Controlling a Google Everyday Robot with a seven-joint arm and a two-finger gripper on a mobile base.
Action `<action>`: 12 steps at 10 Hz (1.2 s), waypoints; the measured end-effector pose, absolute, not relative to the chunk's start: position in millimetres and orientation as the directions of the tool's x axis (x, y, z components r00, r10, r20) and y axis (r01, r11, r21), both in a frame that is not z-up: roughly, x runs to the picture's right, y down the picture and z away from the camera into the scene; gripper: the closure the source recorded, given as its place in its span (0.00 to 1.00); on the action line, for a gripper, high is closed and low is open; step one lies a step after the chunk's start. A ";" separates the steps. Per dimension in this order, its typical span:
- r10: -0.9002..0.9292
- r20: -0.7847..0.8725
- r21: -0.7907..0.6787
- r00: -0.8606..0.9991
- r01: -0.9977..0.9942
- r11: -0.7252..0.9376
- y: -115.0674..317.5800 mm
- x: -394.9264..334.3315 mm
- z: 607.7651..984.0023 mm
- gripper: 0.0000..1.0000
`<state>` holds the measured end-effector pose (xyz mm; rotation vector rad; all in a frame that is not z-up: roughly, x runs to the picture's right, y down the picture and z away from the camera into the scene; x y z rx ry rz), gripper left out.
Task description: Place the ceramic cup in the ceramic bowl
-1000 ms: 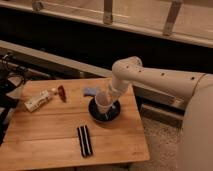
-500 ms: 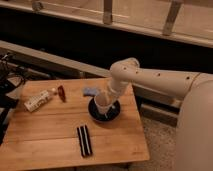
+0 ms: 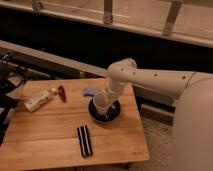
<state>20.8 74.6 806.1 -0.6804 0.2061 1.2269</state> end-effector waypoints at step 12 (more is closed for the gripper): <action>0.792 -0.493 -0.357 0.360 -0.914 0.193 77.1 13.2 814.2 0.48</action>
